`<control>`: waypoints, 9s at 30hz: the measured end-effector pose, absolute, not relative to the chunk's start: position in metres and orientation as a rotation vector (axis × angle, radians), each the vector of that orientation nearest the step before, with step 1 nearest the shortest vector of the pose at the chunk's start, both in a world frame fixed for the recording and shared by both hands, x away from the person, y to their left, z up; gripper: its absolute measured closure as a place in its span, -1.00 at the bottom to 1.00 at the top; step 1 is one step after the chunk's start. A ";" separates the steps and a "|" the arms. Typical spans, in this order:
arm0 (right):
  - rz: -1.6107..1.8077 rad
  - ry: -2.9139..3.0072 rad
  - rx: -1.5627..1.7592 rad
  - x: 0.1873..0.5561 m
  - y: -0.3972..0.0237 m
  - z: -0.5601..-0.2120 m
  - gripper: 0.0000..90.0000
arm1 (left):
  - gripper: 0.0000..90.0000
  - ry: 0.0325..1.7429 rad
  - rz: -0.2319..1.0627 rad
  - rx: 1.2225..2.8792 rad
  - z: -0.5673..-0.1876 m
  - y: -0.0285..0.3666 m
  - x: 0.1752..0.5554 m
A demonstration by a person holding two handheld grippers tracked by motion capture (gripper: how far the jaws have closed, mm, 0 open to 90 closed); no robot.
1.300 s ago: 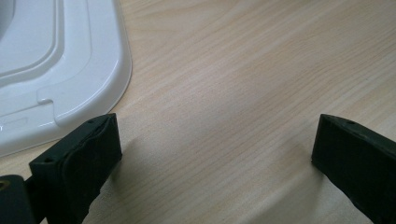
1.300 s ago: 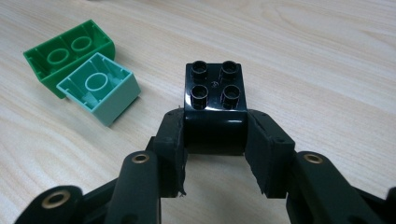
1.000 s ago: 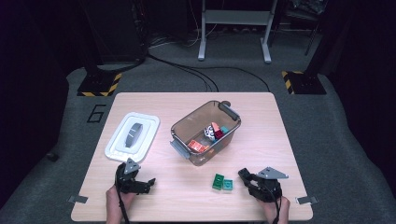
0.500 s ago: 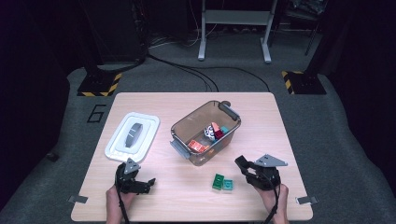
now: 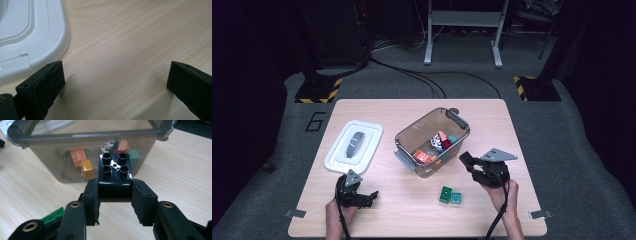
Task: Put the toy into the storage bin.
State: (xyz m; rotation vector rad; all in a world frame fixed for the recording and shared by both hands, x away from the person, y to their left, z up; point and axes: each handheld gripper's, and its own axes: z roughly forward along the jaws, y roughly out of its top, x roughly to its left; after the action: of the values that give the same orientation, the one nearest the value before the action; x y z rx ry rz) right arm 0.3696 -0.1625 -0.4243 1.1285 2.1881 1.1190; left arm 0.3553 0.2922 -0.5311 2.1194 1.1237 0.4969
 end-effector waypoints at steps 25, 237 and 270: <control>1.171 2.287 0.987 0.408 -0.109 -0.374 0.31 | -0.97 1.129 0.496 2.111 -0.531 0.292 0.355; 1.042 2.490 1.030 0.424 -0.060 -0.385 -0.11 | -0.97 1.131 0.492 2.108 -0.532 0.292 0.355; 0.885 2.428 1.213 0.361 -0.080 -0.489 -0.66 | -0.97 1.132 0.493 2.107 -0.532 0.292 0.355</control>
State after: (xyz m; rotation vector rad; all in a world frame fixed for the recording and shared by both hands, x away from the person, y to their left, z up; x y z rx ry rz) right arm 0.3610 -0.0795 -0.4893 1.2131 2.4283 0.8846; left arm 0.3551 0.2915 -0.5315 2.1075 1.1320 0.4926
